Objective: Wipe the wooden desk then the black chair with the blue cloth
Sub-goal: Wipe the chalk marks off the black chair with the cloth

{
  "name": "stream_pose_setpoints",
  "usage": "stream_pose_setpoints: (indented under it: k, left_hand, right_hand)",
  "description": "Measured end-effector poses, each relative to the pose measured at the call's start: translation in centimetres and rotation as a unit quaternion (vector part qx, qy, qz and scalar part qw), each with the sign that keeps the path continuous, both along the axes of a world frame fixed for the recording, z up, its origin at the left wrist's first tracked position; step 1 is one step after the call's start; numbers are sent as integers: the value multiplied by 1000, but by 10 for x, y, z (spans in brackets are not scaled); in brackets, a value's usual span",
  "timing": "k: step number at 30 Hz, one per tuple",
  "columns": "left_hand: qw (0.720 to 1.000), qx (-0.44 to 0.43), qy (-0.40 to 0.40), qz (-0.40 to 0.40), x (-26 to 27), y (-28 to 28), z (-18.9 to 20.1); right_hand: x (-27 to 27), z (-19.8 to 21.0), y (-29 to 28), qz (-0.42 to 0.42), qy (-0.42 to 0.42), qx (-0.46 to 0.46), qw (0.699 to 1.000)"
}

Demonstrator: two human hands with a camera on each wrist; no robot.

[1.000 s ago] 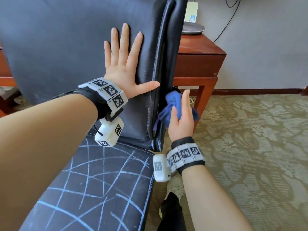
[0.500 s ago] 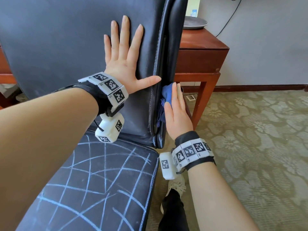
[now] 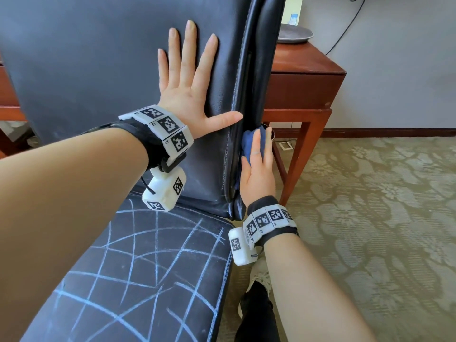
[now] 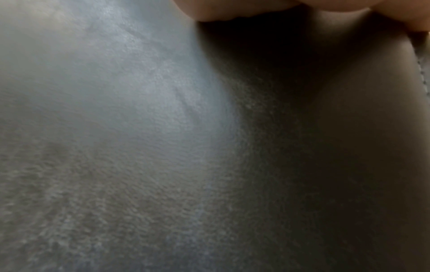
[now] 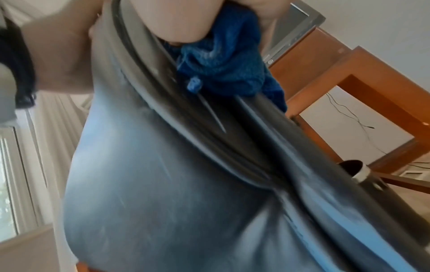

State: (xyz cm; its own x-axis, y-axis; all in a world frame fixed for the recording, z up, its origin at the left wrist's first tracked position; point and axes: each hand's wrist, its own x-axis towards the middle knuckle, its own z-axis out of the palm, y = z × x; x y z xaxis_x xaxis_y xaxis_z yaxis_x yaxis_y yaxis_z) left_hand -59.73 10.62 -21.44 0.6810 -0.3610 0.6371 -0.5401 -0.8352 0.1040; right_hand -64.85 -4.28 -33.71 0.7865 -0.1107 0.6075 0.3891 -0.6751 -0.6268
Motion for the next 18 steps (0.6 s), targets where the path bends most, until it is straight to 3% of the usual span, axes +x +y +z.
stream_pose_setpoints:
  k: [6, 10, 13, 18]
  left_hand:
    - [1000, 8, -4, 13, 3, 3, -2]
    - [1000, 7, -9, 13, 3, 3, -3]
    - [1000, 7, -9, 15, 4, 3, -3]
    - [1000, 9, -13, 15, 8, 3, -3]
  right_hand:
    - [-8, -35, -4, 12, 129, -24, 991]
    - [-8, -18, -7, 26, 47, 49, 997]
    - [3, -5, -2, 2, -26, 45, 999]
    - [11, -23, 8, -12, -30, 69, 997]
